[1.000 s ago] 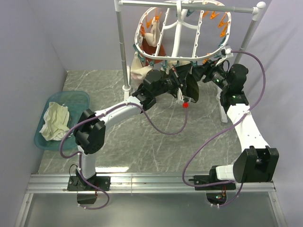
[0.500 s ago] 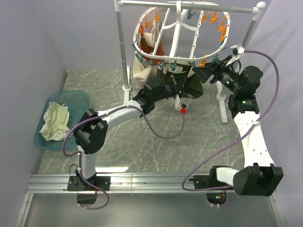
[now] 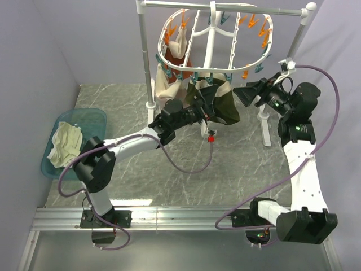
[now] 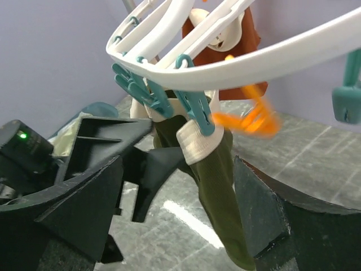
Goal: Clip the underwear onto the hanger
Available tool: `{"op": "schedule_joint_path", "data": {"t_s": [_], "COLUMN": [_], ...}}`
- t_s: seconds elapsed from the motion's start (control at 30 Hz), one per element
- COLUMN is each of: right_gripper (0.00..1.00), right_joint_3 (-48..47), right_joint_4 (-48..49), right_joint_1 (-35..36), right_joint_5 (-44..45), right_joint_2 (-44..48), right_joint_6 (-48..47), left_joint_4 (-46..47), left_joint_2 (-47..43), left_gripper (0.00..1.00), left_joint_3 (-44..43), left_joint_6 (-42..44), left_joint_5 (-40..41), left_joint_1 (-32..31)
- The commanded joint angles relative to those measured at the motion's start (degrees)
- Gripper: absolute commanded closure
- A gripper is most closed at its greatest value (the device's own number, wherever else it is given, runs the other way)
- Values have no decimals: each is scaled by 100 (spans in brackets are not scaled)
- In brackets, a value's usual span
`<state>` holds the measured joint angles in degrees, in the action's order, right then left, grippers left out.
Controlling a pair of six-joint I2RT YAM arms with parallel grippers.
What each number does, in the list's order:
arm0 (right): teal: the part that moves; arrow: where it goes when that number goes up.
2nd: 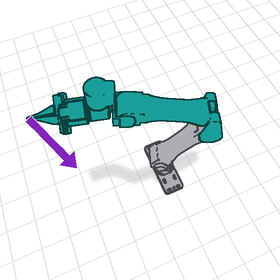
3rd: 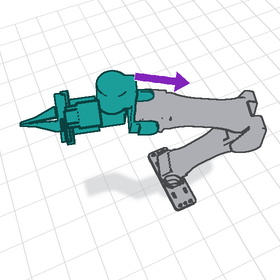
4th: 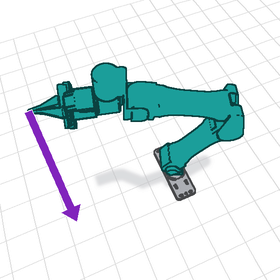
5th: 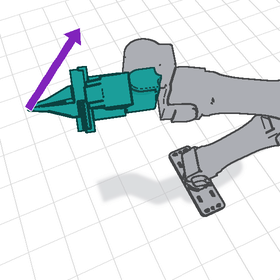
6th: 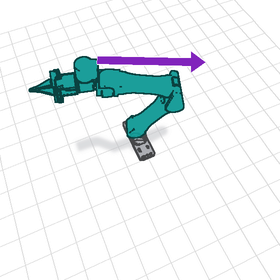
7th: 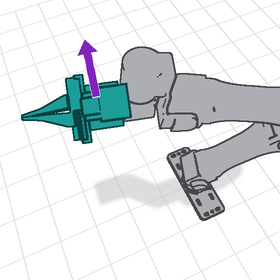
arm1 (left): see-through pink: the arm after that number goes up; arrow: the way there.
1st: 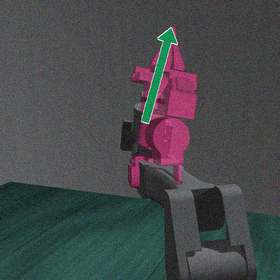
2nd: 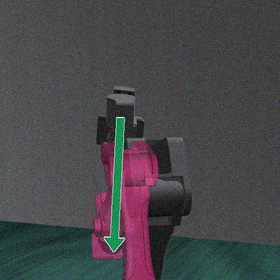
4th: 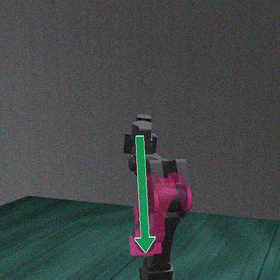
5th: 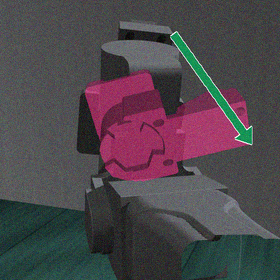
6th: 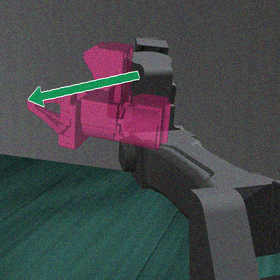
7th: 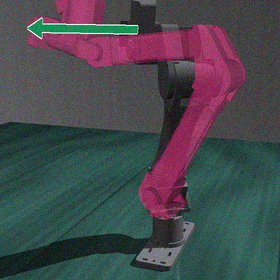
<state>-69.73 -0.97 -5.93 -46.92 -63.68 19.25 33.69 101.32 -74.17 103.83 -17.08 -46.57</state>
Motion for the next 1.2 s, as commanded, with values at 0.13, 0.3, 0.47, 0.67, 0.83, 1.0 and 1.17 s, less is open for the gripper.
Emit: {"op": "schedule_joint_path", "data": {"t_s": [0.13, 0.3, 0.47, 0.67, 0.83, 1.0, 1.17], "right_gripper": [13, 12, 12, 11, 11, 7, 4], "right_joint_3": [30, 135, 284, 487, 785, 1225, 1629], "right_joint_4": [-623, -1036, -1527, -2099, -2460, -2610, -2864], "right_joint_1": [-320, -452, -540, -567, -567, -567, -540], "right_joint_5": [-248, -265, -222, -28, 147, 349, 727], "right_joint_2": [637, 1006, 1322, 1586, 1648, 1631, 1438], "right_joint_6": [-579, -861, -1220, -1669, -1872, -2179, -2355], "left_joint_4": [305, -116, -1473, -4263, -6003, -7209, -7036], "left_joint_2": [-1139, -1886, -2678, -2635, -2871, -2512, -2643], "left_gripper": [1, 1, 1, 1, 1, 1, 1], "left_joint_3": [885, 1361, 1327, 150, -159, -353, 446], "left_joint_6": [-232, -810, -2589, -5980, -8306, -9749, -10626], "left_joint_5": [705, 1338, 2583, 3824, 2352, 1017, -269], "left_joint_1": [-300, -476, -705, -538, 1161, 2817, 4076]}}
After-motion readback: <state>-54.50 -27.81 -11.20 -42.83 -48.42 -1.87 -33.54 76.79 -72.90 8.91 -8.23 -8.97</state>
